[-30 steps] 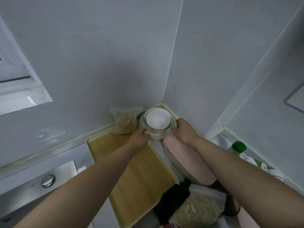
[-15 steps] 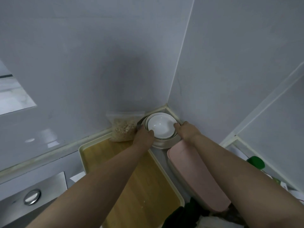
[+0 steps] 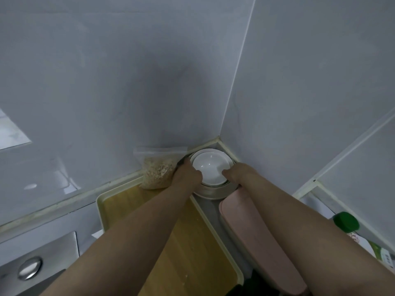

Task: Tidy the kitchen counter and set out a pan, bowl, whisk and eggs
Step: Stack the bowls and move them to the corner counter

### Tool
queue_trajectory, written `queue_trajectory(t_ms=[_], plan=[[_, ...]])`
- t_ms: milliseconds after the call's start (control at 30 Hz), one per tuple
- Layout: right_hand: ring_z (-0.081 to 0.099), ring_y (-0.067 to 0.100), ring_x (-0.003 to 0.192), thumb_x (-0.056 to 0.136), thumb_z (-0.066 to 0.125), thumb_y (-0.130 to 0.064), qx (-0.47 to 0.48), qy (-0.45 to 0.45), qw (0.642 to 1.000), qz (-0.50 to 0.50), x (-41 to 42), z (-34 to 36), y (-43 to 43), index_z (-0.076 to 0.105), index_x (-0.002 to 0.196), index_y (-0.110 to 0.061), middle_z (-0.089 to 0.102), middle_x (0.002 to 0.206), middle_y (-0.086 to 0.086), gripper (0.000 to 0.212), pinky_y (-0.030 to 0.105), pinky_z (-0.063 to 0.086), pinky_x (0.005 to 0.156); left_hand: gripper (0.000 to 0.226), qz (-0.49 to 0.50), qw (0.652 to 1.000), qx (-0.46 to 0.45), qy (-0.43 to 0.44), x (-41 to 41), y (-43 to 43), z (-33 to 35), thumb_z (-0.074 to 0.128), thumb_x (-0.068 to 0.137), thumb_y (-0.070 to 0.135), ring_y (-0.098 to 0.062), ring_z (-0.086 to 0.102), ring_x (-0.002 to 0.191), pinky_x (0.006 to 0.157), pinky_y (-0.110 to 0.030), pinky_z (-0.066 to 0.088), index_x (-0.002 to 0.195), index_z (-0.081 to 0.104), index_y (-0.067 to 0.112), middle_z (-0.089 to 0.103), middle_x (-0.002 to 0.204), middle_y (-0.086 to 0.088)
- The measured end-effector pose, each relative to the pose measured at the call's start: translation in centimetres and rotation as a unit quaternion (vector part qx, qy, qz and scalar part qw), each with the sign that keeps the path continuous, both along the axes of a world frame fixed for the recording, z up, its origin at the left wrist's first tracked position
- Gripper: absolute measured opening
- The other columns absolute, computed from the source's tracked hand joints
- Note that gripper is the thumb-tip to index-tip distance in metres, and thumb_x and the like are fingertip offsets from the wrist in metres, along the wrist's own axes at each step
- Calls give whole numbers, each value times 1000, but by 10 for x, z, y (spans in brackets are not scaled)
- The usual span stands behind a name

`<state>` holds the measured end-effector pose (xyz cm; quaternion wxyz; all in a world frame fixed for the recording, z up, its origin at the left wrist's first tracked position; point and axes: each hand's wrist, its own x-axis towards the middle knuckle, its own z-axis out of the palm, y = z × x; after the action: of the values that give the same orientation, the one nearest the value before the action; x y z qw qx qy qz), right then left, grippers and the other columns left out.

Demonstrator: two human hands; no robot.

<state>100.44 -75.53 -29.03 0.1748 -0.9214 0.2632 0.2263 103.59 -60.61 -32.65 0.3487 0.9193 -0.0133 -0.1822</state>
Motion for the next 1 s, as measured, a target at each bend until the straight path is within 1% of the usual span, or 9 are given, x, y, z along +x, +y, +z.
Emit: queue_trajectory(t_ms=[167, 267, 367, 433, 533, 600, 733, 800, 1000], plan=[[47, 26, 127, 95, 46, -39, 18, -13, 999, -25, 8, -6, -2, 46, 136, -8, 48, 141, 10, 51, 32, 38, 104, 67, -19, 1000, -6, -20, 3, 1, -2, 52, 89, 20, -33, 48, 121, 96, -38, 46, 148, 18, 17, 44, 139, -12], [50, 26, 124, 94, 51, -37, 38, -12, 999, -27, 8, -5, -6, 48, 134, -6, 51, 137, 11, 51, 31, 39, 99, 64, -27, 999, 8, -20, 6, 1, -3, 52, 89, 21, -33, 53, 115, 92, -40, 50, 145, 22, 17, 48, 133, -14], [56, 27, 114, 89, 58, -31, 51, -20, 998, -43, 10, -8, -10, 55, 126, -5, 57, 128, 12, 45, 29, 44, 89, 63, -23, 999, 24, -12, 9, -2, -4, 52, 88, 21, -34, 55, 111, 89, -40, 51, 143, 21, 17, 50, 130, -16], [60, 28, 105, 86, 61, -25, 72, -32, 995, -62, 12, -10, -12, 59, 120, -4, 61, 121, 13, 40, 29, 47, 82, 64, -21, 999, 33, -8, 9, -4, -4, 52, 87, 21, -35, 53, 114, 89, -39, 49, 143, 20, 17, 46, 133, -18], [61, 26, 90, 81, 62, -17, 109, -59, 988, -93, 12, -10, -14, 62, 116, -4, 65, 106, 13, 37, 32, 51, 80, 64, -14, 999, 35, -4, 9, -5, -5, 51, 88, 22, -36, 49, 118, 92, -40, 46, 143, 19, 17, 41, 137, -19], [64, 28, 95, 79, 61, -16, 123, -81, 983, -107, 12, -10, -15, 63, 114, -4, 64, 99, 11, 37, 33, 51, 81, 65, -9, 1000, 26, 2, 9, -5, -6, 52, 89, 23, -36, 50, 117, 92, -40, 47, 144, 18, 16, 39, 138, -19], [60, 31, 109, 81, 59, -17, 122, -114, 979, -119, 12, -7, -12, 60, 118, -3, 63, 118, 16, 39, 36, 50, 92, 66, 9, 1000, -4, 20, 6, -5, -5, 54, 89, 26, -36, 49, 117, 94, -43, 48, 143, 18, 13, 39, 137, -19], [58, 31, 113, 85, 56, -18, 112, -127, 979, -110, 14, -4, -9, 59, 119, 0, 61, 122, 18, 39, 35, 47, 96, 66, 24, 999, -20, 24, 6, -5, -3, 54, 90, 25, -37, 47, 121, 96, -44, 47, 143, 18, 11, 39, 138, -20], [57, 31, 113, 86, 55, -24, 104, -176, 968, -146, 10, -1, -4, 62, 114, 1, 63, 117, 18, 38, 35, 42, 101, 71, 67, 992, -107, 19, 3, -6, 4, 55, 90, 17, -36, 38, 132, 106, -45, 39, 148, 16, 13, 32, 146, -18]])
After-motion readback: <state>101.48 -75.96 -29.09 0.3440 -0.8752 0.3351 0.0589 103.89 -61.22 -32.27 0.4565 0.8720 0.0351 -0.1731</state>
